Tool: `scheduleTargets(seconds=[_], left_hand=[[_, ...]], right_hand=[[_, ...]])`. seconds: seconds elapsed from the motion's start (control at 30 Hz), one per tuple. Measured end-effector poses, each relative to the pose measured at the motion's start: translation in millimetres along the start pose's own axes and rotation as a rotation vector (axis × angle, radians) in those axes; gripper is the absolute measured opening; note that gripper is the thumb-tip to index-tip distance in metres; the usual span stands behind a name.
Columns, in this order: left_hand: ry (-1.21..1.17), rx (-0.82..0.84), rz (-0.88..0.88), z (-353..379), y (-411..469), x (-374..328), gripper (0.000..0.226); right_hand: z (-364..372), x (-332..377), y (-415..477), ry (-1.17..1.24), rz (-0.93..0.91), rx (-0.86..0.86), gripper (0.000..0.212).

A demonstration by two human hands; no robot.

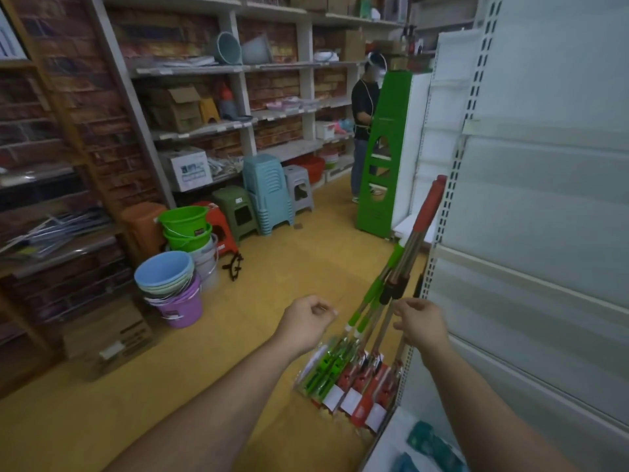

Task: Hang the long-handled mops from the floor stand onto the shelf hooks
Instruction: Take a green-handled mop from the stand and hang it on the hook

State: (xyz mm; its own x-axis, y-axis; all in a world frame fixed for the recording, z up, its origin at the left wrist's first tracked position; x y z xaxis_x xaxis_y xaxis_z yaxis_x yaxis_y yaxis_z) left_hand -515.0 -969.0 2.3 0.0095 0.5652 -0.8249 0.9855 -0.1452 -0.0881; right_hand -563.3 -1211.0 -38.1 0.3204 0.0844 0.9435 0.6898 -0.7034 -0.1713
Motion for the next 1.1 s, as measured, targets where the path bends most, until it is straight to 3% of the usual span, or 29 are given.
scheduleTargets(seconds=[0.2,0.33,0.47,0.8,0.97,1.1], left_hand=[[0.028,0.042,-0.011,25,95,-18,0.019],[0.06,0.112,0.0,53,143,-29,0.018],[0.104,0.174,0.038,77,189,-44,0.012],[0.159,0.377,0.166,140,321,-60,0.014],[0.214,0.557,0.259,176,380,-57,0.012],[0.276,0.661,0.338,200,413,-60,0.009]], right_hand=[[34,17,73,-0.053,0.022,-0.001,0.01],[46,26,108,-0.068,0.042,-0.013,0.024],[52,29,143,-0.019,0.067,-0.03,0.021],[55,19,205,-0.095,0.13,-0.224,0.016],[85,8,215,-0.13,0.215,-0.353,0.032],[107,4,220,-0.133,0.308,-0.482,0.014]])
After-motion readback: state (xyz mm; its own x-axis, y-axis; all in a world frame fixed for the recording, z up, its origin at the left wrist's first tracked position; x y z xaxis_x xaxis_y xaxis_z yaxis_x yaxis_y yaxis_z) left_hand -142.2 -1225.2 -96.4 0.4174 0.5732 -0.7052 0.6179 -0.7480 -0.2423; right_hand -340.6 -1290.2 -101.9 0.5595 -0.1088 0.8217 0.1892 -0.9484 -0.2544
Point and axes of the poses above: each hand's wrist, its own y-axis towards the middle knuckle, its own z-axis out of the palm, x = y × z, the point moved 8 cm from there along y, towards the middle knuckle, and after that the axes turned 8 degrees about -x, right-handed, at the moved point
